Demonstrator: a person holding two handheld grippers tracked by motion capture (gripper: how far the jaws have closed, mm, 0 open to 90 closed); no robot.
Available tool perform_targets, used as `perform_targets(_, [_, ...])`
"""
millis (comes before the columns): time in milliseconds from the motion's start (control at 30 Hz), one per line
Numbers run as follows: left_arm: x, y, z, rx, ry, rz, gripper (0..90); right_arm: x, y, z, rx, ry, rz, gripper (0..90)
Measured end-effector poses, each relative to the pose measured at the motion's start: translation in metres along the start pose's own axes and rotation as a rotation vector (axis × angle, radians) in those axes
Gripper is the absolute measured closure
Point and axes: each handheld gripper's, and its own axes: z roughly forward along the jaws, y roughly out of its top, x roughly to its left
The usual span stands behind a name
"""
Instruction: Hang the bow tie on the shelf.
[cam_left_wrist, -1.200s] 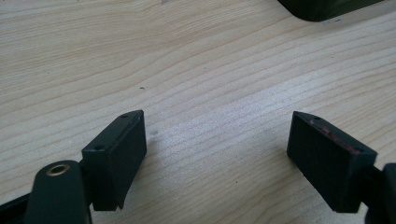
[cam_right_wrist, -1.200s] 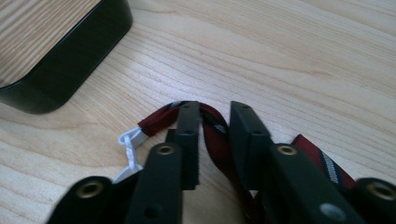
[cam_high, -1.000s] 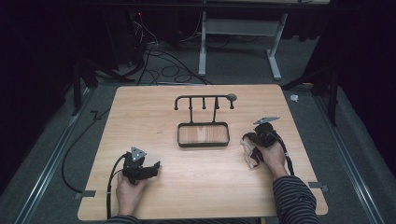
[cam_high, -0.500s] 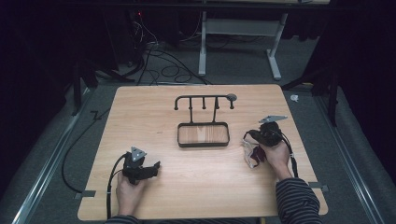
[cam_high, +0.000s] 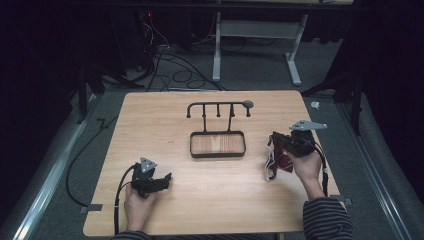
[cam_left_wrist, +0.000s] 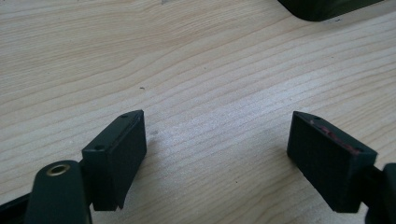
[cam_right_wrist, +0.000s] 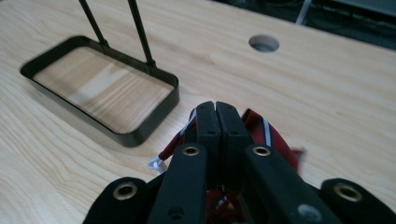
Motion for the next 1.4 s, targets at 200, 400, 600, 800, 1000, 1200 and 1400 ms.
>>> perform_targets(200, [0.0, 0.0, 0.0, 0.0, 0.0, 0.0, 20.2, 0.009, 0.011, -0.019, -0.054, 0.009, -0.021, 90.0])
perform_targets(400, [0.0, 0.0, 0.0, -0.002, 0.0, -0.001, 20.3, 0.02, 0.02, -0.028, -0.09, 0.012, -0.054, 90.0])
perform_targets(600, [0.0, 0.0, 0.0, -0.002, 0.0, -0.002, 20.2, 0.031, 0.031, -0.034, -0.117, 0.017, -0.081, 90.0])
perform_targets(800, [0.0, 0.0, 0.0, -0.002, 0.0, -0.002, 20.2, 0.041, 0.041, -0.038, -0.133, 0.021, -0.1, 90.0])
perform_targets(1000, [0.0, 0.0, 0.0, -0.002, 0.0, -0.001, 20.2, 0.049, 0.047, -0.036, -0.138, 0.034, -0.115, 90.0])
perform_targets(1200, [0.0, 0.0, 0.0, -0.002, 0.0, -0.001, 20.2, 0.056, 0.052, -0.035, -0.147, 0.054, -0.122, 90.0])
perform_targets(1400, [0.0, 0.0, 0.0, -0.001, 0.0, -0.001, 20.3, 0.064, 0.06, -0.034, -0.152, 0.066, -0.141, 90.0])
